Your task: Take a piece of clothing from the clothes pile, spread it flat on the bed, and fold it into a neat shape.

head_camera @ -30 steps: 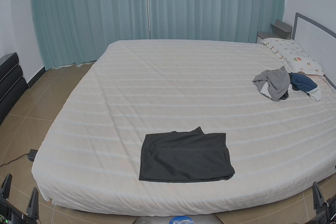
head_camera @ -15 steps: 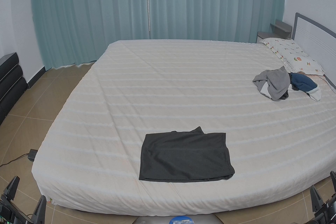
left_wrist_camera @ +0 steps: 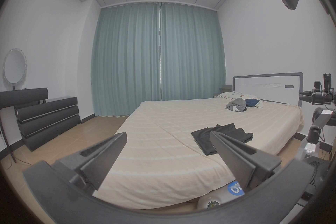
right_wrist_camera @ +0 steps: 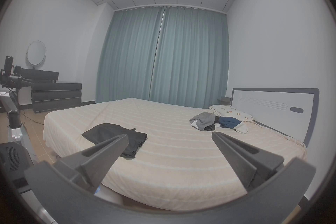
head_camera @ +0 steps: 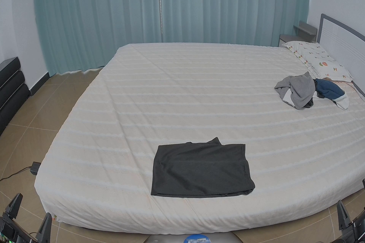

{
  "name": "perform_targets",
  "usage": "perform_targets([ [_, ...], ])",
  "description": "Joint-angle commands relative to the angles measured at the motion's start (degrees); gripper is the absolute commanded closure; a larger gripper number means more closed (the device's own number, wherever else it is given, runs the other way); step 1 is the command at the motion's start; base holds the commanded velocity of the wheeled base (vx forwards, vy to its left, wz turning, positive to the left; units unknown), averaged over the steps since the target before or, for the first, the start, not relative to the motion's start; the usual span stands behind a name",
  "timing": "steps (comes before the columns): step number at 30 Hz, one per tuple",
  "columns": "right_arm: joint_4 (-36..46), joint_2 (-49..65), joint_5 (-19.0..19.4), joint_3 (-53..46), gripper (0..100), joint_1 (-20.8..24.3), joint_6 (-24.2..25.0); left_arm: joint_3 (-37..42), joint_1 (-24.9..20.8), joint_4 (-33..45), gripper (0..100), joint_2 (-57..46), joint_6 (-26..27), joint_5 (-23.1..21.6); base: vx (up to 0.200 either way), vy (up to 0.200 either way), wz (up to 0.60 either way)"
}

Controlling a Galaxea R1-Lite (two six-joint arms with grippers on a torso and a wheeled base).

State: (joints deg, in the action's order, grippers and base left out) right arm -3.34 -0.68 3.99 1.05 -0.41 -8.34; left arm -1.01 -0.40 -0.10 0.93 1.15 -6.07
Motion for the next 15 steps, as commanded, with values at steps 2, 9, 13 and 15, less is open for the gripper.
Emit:
perform_targets([
  [2, 2.9, 0.33, -3.02, -1.05, 0, -0.11, 6.84, 0.84, 0.23, 0.45, 0, -0.93, -0.62, 1.06, 0.0, 0.0, 0.0],
  [9, 5.89, 0.33, -2.58, 0.01, 0, -0.02, 5.44, 0.84, 0.31, 0.54, 0, -0.93, -0.44, 1.06, 0.0, 0.0, 0.0],
  [13, 4.92, 0.42, -2.4, -0.43, 0, 0.24, 8.34, 0.84, 0.31, 0.54, 0, -0.93, -0.35, 1.15, 0.0, 0.0, 0.0],
  [15, 3.08, 0.42, -2.58, -1.05, 0, 0.06, 9.39, 0.84, 0.31, 0.54, 0, -0.93, -0.44, 1.15, 0.0, 0.0, 0.0],
])
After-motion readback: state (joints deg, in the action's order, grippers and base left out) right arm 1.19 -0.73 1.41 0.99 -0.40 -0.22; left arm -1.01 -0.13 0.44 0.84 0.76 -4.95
